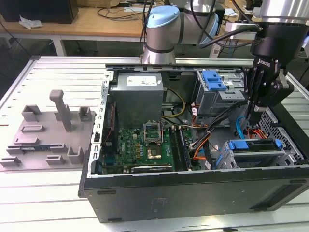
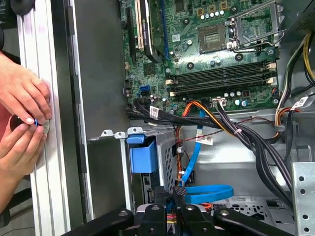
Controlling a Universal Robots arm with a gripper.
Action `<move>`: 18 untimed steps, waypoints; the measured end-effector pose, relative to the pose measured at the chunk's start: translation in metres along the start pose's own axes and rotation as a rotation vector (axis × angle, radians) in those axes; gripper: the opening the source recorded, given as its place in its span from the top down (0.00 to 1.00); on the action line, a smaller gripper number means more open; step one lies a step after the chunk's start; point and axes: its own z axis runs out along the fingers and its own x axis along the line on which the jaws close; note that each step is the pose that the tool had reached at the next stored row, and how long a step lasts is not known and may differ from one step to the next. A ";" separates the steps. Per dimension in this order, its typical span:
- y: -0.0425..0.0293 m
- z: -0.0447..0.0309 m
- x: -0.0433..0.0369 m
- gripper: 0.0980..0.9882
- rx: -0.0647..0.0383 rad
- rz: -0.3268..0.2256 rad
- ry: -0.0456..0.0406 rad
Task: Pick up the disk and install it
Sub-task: 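Insert the second disk wire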
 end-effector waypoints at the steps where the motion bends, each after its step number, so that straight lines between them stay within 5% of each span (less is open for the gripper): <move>1: 0.0000 0.0001 0.0000 0.90 0.000 0.000 0.0001; 10: -0.0001 0.0007 0.0007 0.93 0.000 0.000 -0.0004; 15: -0.0010 0.0047 0.0123 0.93 -0.001 0.000 -0.0179; 18: -0.0016 0.0076 0.0204 0.93 -0.002 0.000 -0.0384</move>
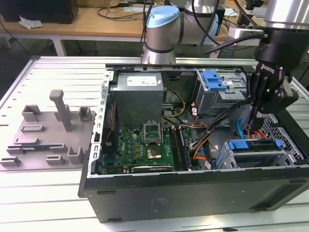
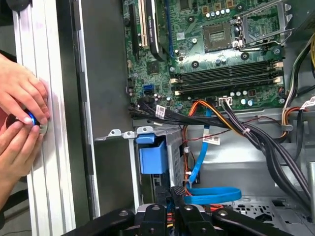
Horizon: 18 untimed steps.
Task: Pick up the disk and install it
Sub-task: 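Insert the second disk wire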
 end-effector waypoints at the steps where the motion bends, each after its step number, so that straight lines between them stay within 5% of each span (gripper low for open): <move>1: -0.0002 0.0008 0.0024 0.93 0.000 0.000 -0.0075; 2: -0.0009 0.0030 0.0092 0.93 0.002 0.001 -0.0333; 3: -0.0012 0.0042 0.0128 0.93 0.004 0.002 -0.0497; 7: -0.0021 0.0072 0.0222 0.93 0.008 0.003 -0.0884; 12: -0.0033 0.0113 0.0343 0.93 0.015 0.005 -0.1492; 14: -0.0039 0.0134 0.0407 0.93 0.015 0.006 -0.1881; 18: -0.0049 0.0173 0.0510 0.93 0.014 0.006 -0.2360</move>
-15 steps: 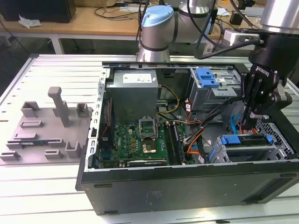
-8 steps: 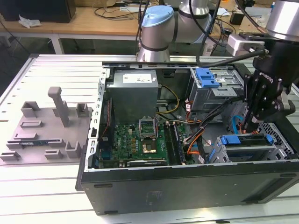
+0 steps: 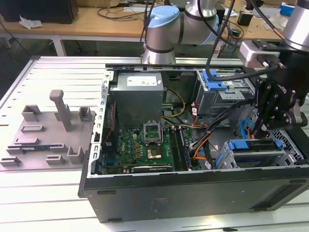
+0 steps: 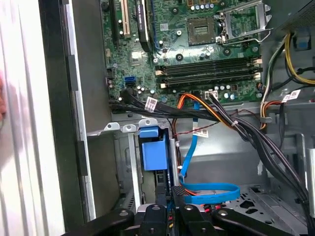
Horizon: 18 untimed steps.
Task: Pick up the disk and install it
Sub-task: 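Insert the second disk wire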
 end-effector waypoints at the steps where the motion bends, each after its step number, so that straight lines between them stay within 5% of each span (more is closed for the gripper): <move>1: -0.0002 0.0004 0.0028 0.93 -0.001 0.000 -0.0100; 4: -0.0005 0.0014 0.0054 0.93 -0.002 0.000 -0.0237; 18: -0.0002 0.0041 0.0028 0.93 -0.002 -0.002 -0.0289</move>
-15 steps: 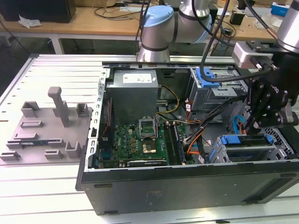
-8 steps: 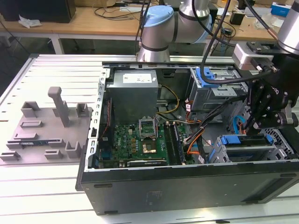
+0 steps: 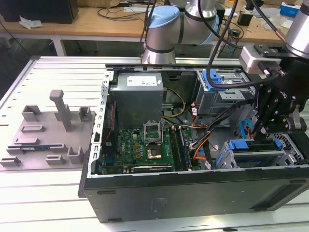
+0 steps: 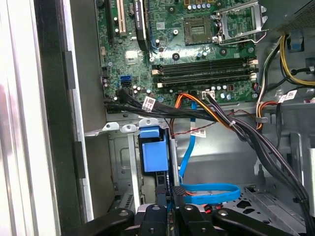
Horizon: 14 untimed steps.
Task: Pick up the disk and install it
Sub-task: 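Insert the second disk wire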
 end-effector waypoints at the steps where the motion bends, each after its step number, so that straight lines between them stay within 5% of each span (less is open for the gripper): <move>1: 0.0001 0.0001 -0.0010 0.93 0.000 0.000 0.0000; 7: 0.0002 0.0007 -0.0021 0.93 0.000 -0.001 -0.0001; 14: 0.0001 0.0016 -0.0015 0.93 -0.001 -0.003 -0.0103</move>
